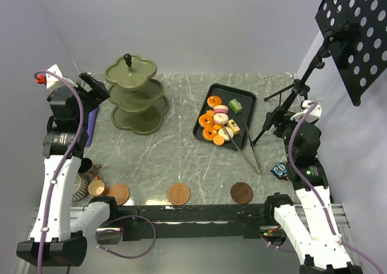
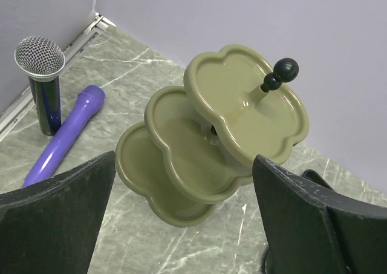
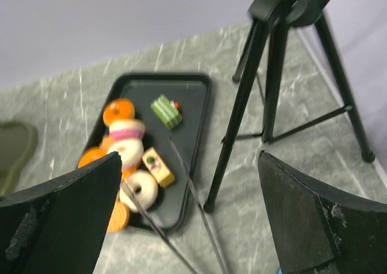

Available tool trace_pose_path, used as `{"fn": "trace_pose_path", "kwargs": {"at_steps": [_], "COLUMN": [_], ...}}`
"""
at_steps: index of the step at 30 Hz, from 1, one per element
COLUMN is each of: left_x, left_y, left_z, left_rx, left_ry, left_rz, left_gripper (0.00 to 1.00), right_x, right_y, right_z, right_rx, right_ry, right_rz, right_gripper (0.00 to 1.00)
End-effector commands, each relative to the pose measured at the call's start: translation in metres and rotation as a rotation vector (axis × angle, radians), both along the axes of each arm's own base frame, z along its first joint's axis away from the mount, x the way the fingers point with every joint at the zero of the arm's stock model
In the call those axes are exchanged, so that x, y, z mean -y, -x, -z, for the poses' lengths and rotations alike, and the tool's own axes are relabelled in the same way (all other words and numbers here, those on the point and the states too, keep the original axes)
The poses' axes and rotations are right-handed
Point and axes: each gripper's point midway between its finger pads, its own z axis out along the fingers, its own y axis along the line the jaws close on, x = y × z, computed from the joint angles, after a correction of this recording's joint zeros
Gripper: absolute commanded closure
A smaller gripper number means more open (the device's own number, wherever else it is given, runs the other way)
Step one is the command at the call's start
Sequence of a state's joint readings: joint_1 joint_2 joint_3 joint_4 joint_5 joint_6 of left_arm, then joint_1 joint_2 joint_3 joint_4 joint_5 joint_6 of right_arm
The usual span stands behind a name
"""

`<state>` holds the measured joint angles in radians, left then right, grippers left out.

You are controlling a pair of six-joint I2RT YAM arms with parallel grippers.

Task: Serve the afternoon tea

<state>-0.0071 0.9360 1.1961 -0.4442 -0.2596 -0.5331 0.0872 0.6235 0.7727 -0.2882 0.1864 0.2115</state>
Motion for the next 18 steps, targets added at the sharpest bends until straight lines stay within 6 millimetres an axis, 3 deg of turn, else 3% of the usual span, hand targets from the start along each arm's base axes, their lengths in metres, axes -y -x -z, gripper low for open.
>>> {"fn": "trace_pose_path", "kwargs": {"at_steps": [1, 9, 11, 18], "left_x": [-0.002, 0.009, 0.010, 0.020], "left_y": [0.005, 0.008, 0.008, 0.015], "left_z": [-0.026, -0.019, -0.016, 0.004], "left_rx": [0.076, 0.055, 0.044, -0.010], "left_ry": [0.047, 0.057, 0.066, 0.114], "left_rz": [-0.026, 0.034, 0.041, 0.080], "left_gripper": [0.00, 0.00, 0.00, 0.00], "right_x": [-0.013, -0.032, -0.039, -0.072], "right_y": [0.001, -0.019, -0.024, -0.034], "right_z": [0.010, 0.083, 0.108, 0.147], "right_rx": [-0.087, -0.437, -0.556, -0.746], "right_ry": [0.061, 0.242, 0.256, 0.255], "right_rz": [-0.107, -0.342, -0.416, -0.552], "right_gripper": [0.00, 0.01, 0.08, 0.11]}}
